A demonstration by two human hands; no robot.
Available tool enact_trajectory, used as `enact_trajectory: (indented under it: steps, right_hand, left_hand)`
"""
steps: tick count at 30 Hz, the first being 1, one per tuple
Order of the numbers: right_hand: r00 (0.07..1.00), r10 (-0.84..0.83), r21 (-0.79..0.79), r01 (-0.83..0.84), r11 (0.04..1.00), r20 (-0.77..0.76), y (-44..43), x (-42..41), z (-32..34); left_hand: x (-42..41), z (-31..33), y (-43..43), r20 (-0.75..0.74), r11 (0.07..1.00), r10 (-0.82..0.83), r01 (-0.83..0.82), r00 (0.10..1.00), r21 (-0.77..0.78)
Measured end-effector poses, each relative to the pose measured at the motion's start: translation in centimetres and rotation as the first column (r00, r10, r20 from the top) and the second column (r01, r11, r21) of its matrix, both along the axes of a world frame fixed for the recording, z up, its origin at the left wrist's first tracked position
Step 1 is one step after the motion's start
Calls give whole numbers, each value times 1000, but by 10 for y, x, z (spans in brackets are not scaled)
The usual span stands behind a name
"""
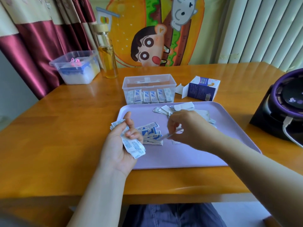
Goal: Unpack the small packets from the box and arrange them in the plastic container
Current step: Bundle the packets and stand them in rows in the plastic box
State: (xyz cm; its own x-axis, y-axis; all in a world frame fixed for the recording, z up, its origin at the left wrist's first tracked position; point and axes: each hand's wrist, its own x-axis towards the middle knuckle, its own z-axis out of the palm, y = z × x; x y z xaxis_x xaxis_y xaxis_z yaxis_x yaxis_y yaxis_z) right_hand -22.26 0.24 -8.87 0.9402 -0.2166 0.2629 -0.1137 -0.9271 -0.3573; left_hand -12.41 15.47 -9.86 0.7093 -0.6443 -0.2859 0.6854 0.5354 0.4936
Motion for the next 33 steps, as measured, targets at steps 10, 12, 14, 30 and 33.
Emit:
enact_trajectory:
  steps: [10, 12, 14, 30, 33]
  right_hand:
    - [978, 149, -167, -124, 978, 148, 26, 48, -44]
    - [985, 172, -29, -171, 985, 26, 21, 38, -35]
    - [995, 82, 152, -89, 984, 47, 5, 25, -18]
    - [669, -100, -128, 8, 992, -736, -39, 17, 12]
    - [810, 75, 233, 78, 969, -582, -40, 5, 22]
  left_hand:
    - [14, 5, 24, 20, 995, 103, -103, 994, 10]
    - [17, 4, 26, 20, 994, 110, -111, 994, 16]
    - [18, 1, 25, 21, 994, 105, -105, 994, 26]
    - [-3, -7, -6, -134, 970, -203, 218, 970, 105]
    - [-2, -11, -10, -156, 975, -173, 192, 972, 111]
